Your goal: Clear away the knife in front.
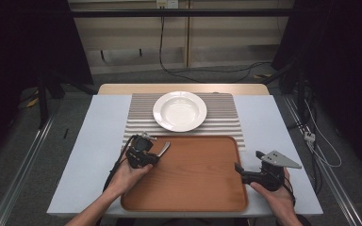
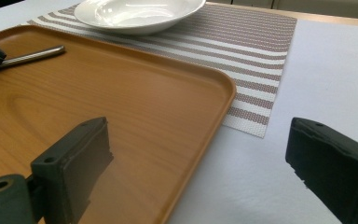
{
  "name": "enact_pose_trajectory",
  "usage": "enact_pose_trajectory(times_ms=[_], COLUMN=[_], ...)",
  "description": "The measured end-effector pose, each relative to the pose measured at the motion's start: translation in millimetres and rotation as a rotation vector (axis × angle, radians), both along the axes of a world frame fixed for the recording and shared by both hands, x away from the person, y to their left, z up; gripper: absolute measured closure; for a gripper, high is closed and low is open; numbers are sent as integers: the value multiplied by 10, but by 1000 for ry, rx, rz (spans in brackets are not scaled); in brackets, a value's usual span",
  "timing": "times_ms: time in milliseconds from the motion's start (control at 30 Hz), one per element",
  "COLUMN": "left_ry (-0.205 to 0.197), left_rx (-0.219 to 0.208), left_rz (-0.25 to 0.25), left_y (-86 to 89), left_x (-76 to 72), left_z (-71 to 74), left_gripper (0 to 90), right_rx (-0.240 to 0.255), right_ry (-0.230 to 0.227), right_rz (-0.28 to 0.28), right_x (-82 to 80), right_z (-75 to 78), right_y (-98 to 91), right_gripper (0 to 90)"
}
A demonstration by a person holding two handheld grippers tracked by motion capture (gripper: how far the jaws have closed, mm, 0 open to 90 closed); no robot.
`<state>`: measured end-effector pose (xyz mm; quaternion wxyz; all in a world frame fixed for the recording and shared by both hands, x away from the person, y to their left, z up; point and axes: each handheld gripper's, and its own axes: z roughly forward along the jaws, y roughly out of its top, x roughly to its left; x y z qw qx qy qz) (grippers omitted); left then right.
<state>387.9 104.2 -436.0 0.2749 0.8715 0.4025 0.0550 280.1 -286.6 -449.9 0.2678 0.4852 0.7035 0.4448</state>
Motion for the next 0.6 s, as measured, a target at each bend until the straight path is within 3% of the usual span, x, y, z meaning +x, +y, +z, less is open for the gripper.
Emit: enact_pose_trajectory(times_ms=[133,600], left_ry=[-8,25], left_rx=[-3,-42], left_rz=[9,36], left_y=[-3,20], left_x=[-39,-57], left_z=[-12,-19], left_gripper=[799,795], right_rx=[0,2], right_ry=[-1,-2], right_rz=[-1,-1], right_x=[0,-1], right_z=[1,2], right_y=[0,-5], right_gripper=[61,62])
